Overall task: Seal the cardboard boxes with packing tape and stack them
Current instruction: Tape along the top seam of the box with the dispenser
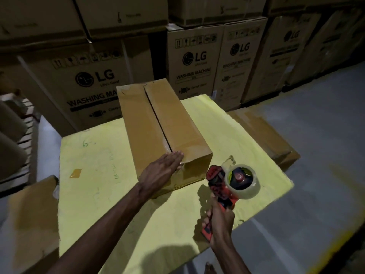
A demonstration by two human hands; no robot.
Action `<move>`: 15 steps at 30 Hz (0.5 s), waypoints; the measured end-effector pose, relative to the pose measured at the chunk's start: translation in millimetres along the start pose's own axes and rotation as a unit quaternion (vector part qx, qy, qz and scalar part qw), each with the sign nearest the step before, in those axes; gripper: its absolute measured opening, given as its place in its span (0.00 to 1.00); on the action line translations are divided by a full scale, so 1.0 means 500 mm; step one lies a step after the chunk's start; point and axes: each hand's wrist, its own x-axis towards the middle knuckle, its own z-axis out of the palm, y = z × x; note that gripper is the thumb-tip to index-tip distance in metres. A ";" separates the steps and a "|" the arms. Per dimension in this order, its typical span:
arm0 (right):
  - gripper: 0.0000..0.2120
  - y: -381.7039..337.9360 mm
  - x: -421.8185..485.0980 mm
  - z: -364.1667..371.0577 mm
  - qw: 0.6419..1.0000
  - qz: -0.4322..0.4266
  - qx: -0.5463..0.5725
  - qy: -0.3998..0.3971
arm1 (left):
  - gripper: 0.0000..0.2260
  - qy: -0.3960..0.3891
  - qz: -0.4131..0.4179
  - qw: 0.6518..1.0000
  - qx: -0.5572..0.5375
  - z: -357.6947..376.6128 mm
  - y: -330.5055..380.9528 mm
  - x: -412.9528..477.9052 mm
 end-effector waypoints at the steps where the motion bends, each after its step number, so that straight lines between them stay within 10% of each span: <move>1: 0.19 -0.016 0.015 -0.001 1.000 -0.009 -0.008 -0.009 | 0.26 0.007 0.006 1.000 0.012 0.004 0.001 -0.002; 9: 0.14 -0.144 0.101 0.006 0.991 -0.093 -0.016 -0.094 | 0.27 -0.008 -0.017 0.999 0.036 0.028 0.021 -0.022; 15: 0.10 -0.208 0.164 0.020 0.983 -0.098 -0.019 -0.155 | 0.44 -0.016 -0.205 0.977 0.049 0.006 0.061 -0.018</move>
